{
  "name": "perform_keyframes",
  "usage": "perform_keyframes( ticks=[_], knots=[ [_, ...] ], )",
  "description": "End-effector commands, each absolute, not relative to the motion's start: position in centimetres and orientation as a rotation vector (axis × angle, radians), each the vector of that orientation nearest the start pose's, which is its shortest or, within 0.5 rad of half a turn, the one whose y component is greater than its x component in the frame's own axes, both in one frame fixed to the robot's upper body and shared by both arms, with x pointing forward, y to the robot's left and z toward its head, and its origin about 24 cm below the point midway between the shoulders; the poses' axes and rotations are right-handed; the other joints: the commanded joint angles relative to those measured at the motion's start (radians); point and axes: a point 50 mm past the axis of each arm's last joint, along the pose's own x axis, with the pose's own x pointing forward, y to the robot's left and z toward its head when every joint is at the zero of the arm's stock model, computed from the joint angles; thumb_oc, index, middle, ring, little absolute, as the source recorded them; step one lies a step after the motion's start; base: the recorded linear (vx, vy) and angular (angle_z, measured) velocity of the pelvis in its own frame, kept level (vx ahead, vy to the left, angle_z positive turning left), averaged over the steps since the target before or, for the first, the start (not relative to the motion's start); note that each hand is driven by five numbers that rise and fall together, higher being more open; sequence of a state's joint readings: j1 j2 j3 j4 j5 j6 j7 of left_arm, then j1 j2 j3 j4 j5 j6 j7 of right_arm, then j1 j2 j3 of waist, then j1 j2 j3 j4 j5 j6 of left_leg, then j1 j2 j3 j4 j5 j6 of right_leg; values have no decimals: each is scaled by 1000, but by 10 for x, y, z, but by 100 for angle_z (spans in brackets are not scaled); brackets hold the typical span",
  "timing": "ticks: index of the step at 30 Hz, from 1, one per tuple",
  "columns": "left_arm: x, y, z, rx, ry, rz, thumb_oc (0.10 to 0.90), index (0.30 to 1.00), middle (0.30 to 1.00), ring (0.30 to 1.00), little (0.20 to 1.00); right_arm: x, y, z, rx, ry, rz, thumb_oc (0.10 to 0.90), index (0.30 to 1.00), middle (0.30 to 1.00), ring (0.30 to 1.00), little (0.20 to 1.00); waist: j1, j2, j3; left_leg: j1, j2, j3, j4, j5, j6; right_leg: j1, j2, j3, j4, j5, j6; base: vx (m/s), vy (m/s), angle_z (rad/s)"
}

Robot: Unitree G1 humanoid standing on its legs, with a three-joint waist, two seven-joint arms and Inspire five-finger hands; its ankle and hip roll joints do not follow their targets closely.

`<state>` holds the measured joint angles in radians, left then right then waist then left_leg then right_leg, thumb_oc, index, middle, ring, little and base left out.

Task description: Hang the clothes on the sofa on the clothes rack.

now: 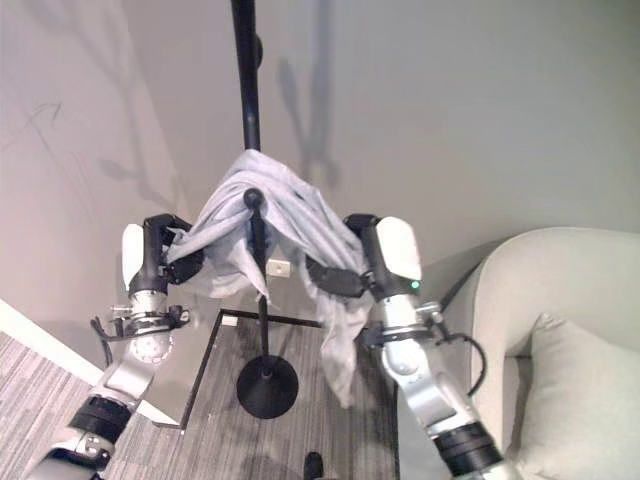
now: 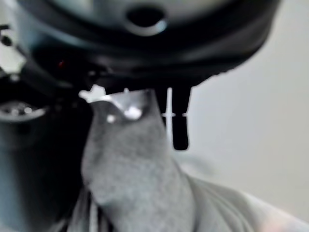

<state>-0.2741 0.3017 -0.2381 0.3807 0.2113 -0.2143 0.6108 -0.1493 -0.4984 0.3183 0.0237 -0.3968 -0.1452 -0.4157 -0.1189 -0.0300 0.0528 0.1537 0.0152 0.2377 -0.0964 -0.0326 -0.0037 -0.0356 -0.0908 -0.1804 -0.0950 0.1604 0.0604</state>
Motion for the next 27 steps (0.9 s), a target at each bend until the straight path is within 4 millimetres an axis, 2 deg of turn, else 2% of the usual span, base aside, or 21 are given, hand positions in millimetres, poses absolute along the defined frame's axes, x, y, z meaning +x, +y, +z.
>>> perform_keyframes(
  ticks=[1,2,3,4,5,6,7,9,15,18,21,23,24,25,27],
  knots=[
    [309,172,92,408,-424,308,400,300,300,300,300,278,-173,110,-730,-512,-69,400,300,300,300,300,17,-3,-60,5,-12,-4,9,-98,45,44,-66,18,139,-130,94,-39,41,-1],
    [306,165,90,331,-414,292,400,300,300,300,300,275,-168,105,-681,-499,-42,442,364,364,364,364,18,-3,-56,6,-13,-5,9,-97,47,42,-68,18,144,-130,94,-35,37,0],
    [302,158,87,199,-391,285,549,524,524,524,524,273,-159,98,-593,-471,-7,541,512,512,512,512,20,-3,-50,8,-16,-6,9,-99,50,41,-70,19,153,-131,95,-34,37,-1],
    [302,158,88,199,-391,285,764,846,846,846,846,273,-159,98,-593,-471,-7,615,622,622,622,622,21,-3,-53,5,-16,-5,9,-97,50,38,-70,20,151,-128,95,-33,38,1],
    [300,154,87,118,-378,275,800,900,900,900,900,271,-156,95,-559,-454,12,800,900,900,900,900,22,-3,-50,6,-18,-5,9,-98,51,36,-73,20,155,-128,96,-49,53,0],
    [297,155,85,-122,-323,243,800,900,900,900,900,268,-153,90,-535,-422,57,800,900,900,900,900,24,0,-44,7,-23,-7,9,-98,55,27,-75,24,170,-129,97,-45,54,-1],
    [297,155,85,-122,-322,243,800,900,900,900,900,268,-153,90,-535,-422,57,800,900,900,900,900,24,0,-45,7,-23,-6,9,-98,55,27,-75,24,170,-129,97,-45,55,-1],
    [296,158,88,-257,-312,238,800,900,900,900,900,266,-154,91,-521,-415,69,800,900,900,900,900,25,3,-40,7,-27,-8,9,-98,59,20,-79,24,182,-129,98,-34,38,-1],
    [290,171,91,-326,-316,236,800,900,900,900,900,260,-167,100,-532,-434,55,800,900,900,900,900,27,6,-36,11,-38,-12,9,-101,67,16,-89,24,196,-121,103,-31,35,-1],
    [281,176,91,-341,-324,209,800,900,900,900,900,252,-179,111,-547,-474,35,800,900,900,900,900,27,7,-33,9,-46,-14,9,-102,73,17,-97,20,200,-113,108,-40,34,3],
    [272,183,83,-338,-292,181,800,900,900,900,900,246,-186,115,-556,-481,35,800,900,900,900,900,27,10,-30,8,-52,-14,9,-102,77,13,-101,19,205,-109,111,-38,27,0],
    [265,189,77,-309,-275,160,800,900,900,900,900,240,-191,115,-582,-482,37,800,900,900,900,900,27,9,-26,7,-54,-15,9,-103,79,13,-105,16,208,-105,113,-39,29,-1],
    [250,203,62,-309,-232,147,800,900,900,900,900,234,-202,112,-602,-461,4,800,900,900,900,900,26,10,-20,11,-58,-11,9,-106,82,13,-111,13,213,-99,118,0,0,0],
    [250,203,62,-309,-232,147,800,900,900,900,900,233,-202,112,-601,-461,4,800,900,900,900,900,27,10,-22,8,-58,-10,9,-104,82,11,-111,14,211,-96,117,-49,44,-2],
    [237,218,40,-301,-157,179,800,900,900,900,900,225,-209,101,-570,-406,-41,800,900,900,900,900,26,12,-14,10,-62,-6,9,-106,85,8,-115,15,215,-89,121,-35,28,-11]
  ],
)
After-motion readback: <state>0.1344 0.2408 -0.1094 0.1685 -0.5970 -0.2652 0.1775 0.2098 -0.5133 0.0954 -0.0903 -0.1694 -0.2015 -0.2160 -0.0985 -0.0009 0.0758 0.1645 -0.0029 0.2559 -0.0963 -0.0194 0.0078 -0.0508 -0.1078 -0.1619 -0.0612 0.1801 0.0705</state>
